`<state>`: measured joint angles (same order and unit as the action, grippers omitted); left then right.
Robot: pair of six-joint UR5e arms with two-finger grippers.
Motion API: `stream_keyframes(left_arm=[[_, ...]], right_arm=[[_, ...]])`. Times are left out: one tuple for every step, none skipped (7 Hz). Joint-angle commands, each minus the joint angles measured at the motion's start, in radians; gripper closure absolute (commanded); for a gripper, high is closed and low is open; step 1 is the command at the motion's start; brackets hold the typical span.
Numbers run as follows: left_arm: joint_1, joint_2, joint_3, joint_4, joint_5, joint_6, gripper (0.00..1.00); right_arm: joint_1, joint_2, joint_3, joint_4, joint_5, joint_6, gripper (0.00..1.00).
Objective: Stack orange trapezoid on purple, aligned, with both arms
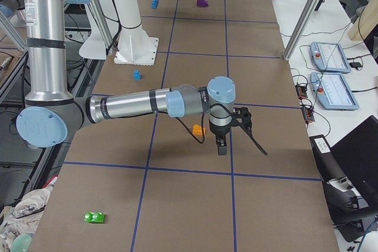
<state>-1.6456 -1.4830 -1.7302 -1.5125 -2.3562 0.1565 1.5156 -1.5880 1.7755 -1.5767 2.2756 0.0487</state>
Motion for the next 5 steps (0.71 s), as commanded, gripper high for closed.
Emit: stream_keyframes(left_arm=[[0.0, 0.004, -0.003, -0.011, 0.0, 0.0, 0.0], [0.0, 0.003, -0.006, -0.018, -0.002, 0.002, 0.0], [0.0, -0.003, -0.026, -0.018, -0.002, 0.0, 0.0], [0.0, -0.006, -0.028, -0.018, 0.0, -0.002, 0.0], [0.001, -0.019, -0.052, -0.052, -0.002, -0.008, 0.0]], right_arm=[[-0.002, 0.0, 0.008, 0.001, 0.001, -0.001, 0.0], [-0.002, 0.0, 0.009, 0.001, 0.001, -0.003, 0.0], [-0.006, 0.0, 0.013, 0.007, 0.001, -0.006, 0.0], [-0.011, 0.0, 0.012, 0.058, 0.002, -0.001, 0.0], [-0.023, 0.0, 0.015, 0.107, 0.037, 0.002, 0.0]])
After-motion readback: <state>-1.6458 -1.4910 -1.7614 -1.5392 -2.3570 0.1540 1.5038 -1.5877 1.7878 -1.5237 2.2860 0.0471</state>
